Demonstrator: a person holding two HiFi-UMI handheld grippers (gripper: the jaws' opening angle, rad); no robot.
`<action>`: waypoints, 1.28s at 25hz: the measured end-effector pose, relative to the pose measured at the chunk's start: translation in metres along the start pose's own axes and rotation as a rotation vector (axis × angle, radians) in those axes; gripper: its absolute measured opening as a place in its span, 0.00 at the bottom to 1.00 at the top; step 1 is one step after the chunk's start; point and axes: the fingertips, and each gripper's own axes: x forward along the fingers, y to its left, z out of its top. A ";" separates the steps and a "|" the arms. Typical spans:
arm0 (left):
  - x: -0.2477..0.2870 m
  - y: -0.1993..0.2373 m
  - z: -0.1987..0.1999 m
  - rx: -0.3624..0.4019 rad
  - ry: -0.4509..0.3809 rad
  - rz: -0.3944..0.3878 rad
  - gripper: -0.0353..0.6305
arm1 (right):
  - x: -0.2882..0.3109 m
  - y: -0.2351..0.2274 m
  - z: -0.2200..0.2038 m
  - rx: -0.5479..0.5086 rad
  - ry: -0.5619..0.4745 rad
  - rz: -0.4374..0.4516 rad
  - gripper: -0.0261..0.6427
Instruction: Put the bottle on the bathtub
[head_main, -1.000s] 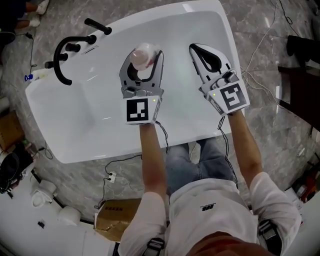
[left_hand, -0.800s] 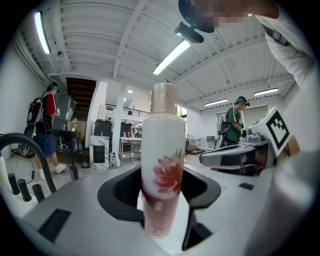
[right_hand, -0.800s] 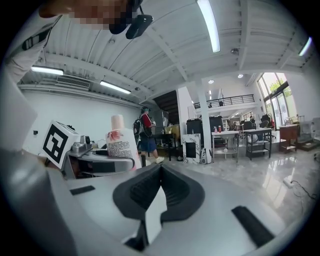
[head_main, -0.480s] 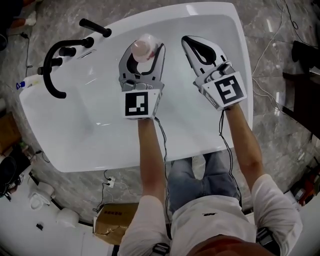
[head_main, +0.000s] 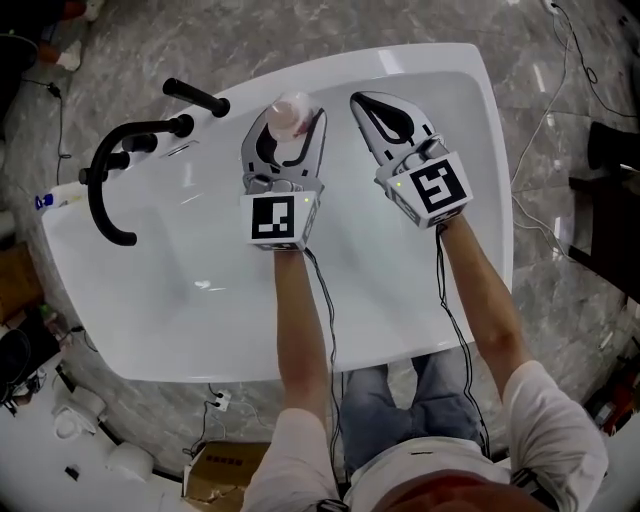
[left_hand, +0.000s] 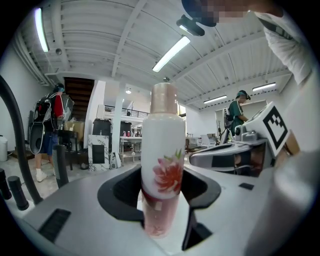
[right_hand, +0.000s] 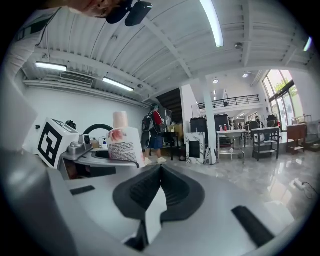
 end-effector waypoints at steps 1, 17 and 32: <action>0.003 0.003 -0.004 0.002 0.002 0.000 0.38 | 0.004 -0.002 -0.005 -0.001 0.003 -0.003 0.03; 0.063 0.043 -0.043 0.016 0.033 -0.013 0.38 | 0.067 -0.027 -0.043 -0.020 0.034 -0.003 0.03; 0.090 0.064 -0.041 -0.026 -0.004 -0.004 0.39 | 0.101 -0.053 -0.043 -0.045 0.039 -0.011 0.03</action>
